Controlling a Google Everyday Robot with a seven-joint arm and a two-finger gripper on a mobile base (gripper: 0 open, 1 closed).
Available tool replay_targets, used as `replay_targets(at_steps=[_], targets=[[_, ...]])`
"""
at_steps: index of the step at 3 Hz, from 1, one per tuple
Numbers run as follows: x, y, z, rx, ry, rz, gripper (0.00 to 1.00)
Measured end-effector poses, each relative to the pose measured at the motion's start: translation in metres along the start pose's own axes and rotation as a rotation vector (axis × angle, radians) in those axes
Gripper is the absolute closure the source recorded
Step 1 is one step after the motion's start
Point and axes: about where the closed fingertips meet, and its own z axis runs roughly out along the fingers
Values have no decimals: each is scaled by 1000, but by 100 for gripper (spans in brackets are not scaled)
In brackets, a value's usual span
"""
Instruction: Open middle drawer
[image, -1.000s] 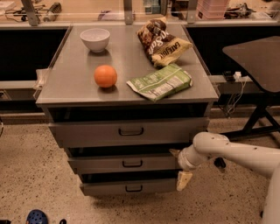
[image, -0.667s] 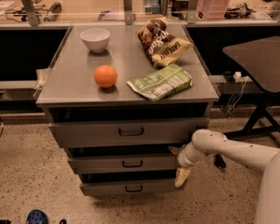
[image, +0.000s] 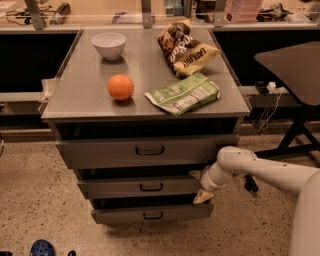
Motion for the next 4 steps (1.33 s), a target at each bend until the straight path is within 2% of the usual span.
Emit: replay_targets(at_steps=[1, 2, 3, 4], targets=[[-6, 7, 2, -17, -21, -16, 54], [-6, 4, 1, -17, -21, -16, 54], [-8, 3, -4, -17, -22, -16, 37], [-8, 3, -4, -17, -22, -16, 14]])
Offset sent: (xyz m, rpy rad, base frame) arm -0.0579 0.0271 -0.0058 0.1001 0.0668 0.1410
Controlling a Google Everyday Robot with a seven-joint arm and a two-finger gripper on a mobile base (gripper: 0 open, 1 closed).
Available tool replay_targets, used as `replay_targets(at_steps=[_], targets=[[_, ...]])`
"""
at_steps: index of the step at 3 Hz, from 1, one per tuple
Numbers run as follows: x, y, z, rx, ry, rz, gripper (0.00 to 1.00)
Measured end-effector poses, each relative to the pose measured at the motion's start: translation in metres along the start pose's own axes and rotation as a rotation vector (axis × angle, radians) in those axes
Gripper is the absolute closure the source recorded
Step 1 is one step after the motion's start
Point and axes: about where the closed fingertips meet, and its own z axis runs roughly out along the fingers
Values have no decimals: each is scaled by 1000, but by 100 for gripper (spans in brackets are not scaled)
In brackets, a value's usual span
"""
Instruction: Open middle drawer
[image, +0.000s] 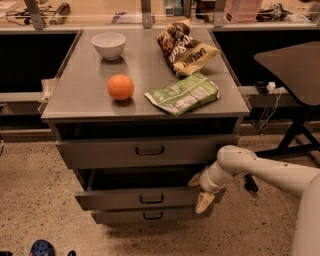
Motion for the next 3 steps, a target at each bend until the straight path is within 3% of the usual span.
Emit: replay_targets(at_steps=[1, 2, 3], targets=[[0, 0, 0, 0, 0, 0, 0], [0, 0, 0, 0, 0, 0, 0], [-2, 11, 2, -46, -47, 14, 18]])
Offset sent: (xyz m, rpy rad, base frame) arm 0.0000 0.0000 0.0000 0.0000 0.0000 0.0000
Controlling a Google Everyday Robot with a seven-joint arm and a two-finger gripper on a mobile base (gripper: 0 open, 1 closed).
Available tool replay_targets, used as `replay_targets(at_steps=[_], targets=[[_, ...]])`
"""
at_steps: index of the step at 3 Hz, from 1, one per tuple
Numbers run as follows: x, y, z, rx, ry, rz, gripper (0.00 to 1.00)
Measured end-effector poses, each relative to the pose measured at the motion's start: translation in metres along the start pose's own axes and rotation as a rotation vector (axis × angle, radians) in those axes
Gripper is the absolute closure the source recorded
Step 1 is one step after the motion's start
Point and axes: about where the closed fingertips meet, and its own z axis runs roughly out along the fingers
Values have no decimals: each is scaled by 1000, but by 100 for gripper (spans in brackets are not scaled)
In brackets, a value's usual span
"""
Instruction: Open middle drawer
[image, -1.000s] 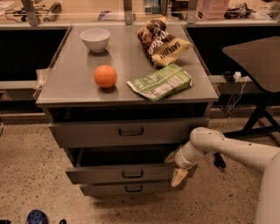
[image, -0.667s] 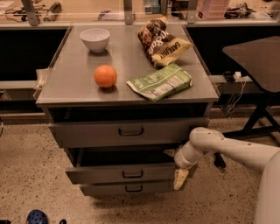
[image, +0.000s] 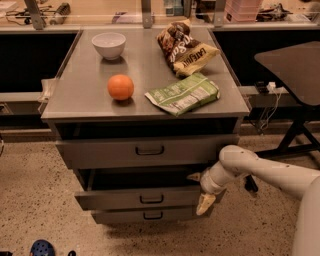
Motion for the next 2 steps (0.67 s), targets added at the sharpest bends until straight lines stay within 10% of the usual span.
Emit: replay_targets(at_steps=[2], targets=[[-11, 41, -3, -96, -49, 19, 63]])
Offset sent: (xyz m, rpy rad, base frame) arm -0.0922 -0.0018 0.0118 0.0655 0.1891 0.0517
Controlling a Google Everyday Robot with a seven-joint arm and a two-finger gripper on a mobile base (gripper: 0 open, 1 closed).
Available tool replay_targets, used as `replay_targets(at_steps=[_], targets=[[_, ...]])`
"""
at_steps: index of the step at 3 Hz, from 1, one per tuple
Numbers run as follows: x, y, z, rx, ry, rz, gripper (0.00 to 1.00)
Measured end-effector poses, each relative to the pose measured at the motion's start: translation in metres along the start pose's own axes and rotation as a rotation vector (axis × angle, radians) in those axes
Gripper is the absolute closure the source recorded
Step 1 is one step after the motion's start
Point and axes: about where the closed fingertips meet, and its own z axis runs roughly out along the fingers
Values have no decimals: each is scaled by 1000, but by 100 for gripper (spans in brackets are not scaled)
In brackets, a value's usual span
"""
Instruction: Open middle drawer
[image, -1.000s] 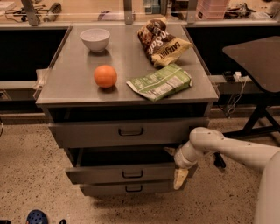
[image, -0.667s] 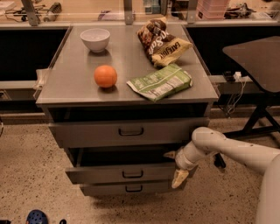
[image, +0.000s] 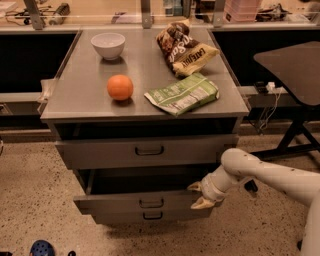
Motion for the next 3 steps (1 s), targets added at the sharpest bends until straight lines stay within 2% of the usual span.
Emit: replay_targets(at_steps=[1, 2, 3], targets=[[-3, 9, -2, -15, -16, 6, 63], [-16, 33, -11, -30, -49, -3, 58], [-15, 36, -10, -34, -50, 0, 39]])
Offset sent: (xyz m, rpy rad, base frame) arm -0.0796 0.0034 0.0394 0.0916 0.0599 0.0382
